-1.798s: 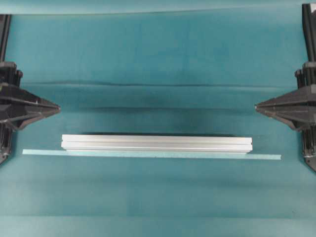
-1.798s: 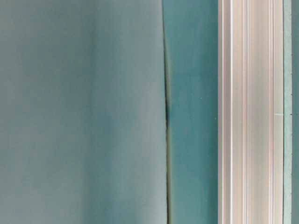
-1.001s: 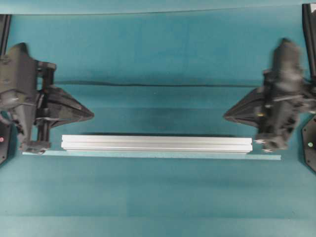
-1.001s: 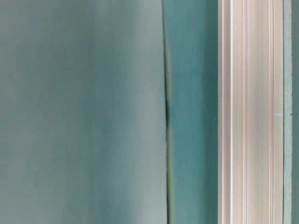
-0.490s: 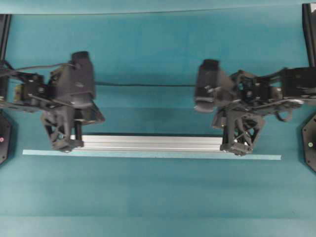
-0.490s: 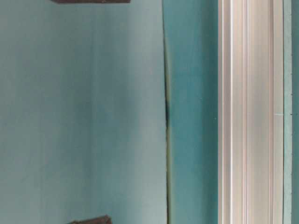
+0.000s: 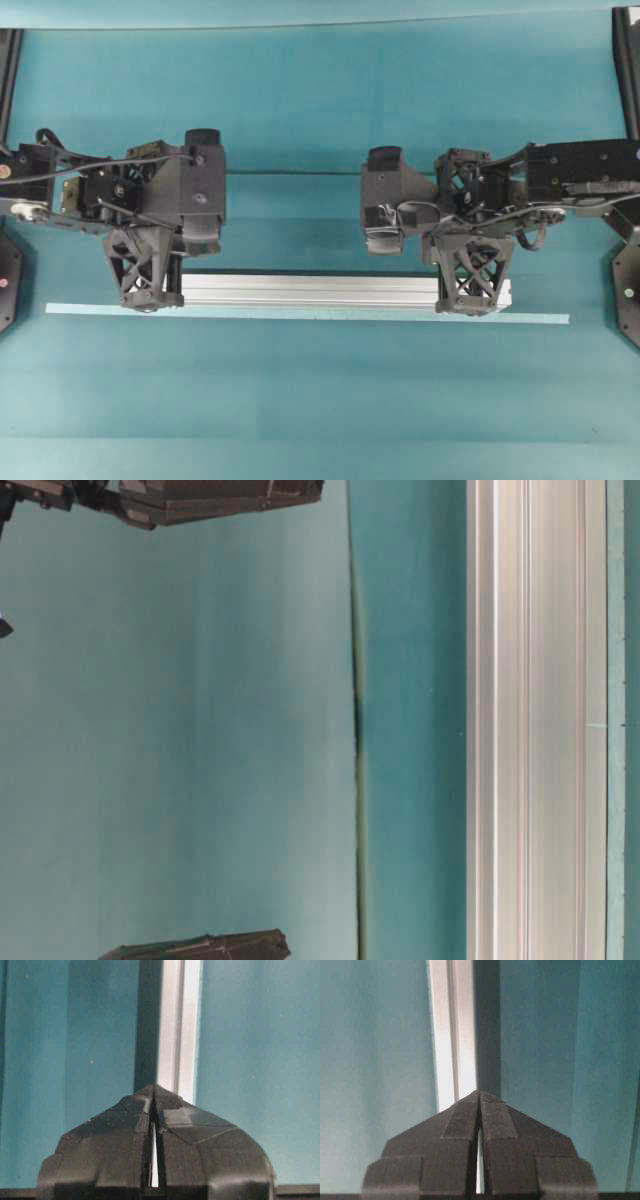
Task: Lift the metal rail with both hands.
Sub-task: 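Lower both open grippers over the rail near each end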
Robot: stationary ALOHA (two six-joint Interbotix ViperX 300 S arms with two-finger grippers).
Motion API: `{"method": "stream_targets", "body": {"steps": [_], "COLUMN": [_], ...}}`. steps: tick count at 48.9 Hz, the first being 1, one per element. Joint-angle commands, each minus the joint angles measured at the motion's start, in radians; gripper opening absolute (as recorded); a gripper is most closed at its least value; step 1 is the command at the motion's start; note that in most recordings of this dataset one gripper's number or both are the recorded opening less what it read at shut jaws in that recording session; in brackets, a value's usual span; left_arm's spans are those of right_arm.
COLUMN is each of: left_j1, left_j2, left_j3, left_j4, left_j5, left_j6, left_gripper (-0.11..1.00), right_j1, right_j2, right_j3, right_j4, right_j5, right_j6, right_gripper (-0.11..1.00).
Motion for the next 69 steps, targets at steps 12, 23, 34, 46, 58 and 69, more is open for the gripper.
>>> {"method": "stream_targets", "body": {"steps": [12,23,34,46,58,69], "left_j1": [-0.012,-0.023,-0.021,-0.023,-0.035,-0.041], "left_j2": [-0.006,0.020,0.077,0.117,0.155,0.169], "left_j3": [-0.002,0.008,0.017,0.067,0.077,0.100], "left_j4": [0.003,0.005,0.005,0.003,0.003,0.003], "left_j5": [-0.003,-0.011,-0.023,-0.106,-0.140,-0.172], "left_j6": [0.006,0.026,0.028,0.008,0.000,-0.011], "left_gripper": [0.35,0.95,0.98,0.98,0.98,0.98], "right_j1": [0.003,0.009,0.014,0.031,0.052,0.060], "right_j2": [0.005,0.021,0.041,0.067,0.107,0.112], "right_j3": [0.023,0.054,0.077,0.091,0.109,0.143], "right_j4": [-0.002,-0.020,-0.021,-0.021,-0.017,-0.017], "right_j5": [-0.055,-0.123,-0.153,-0.199,-0.244,-0.304], "right_j6": [-0.011,-0.002,0.003,0.006,0.032,0.061], "right_gripper": [0.32,0.92,0.96,0.96,0.96,0.96]}}
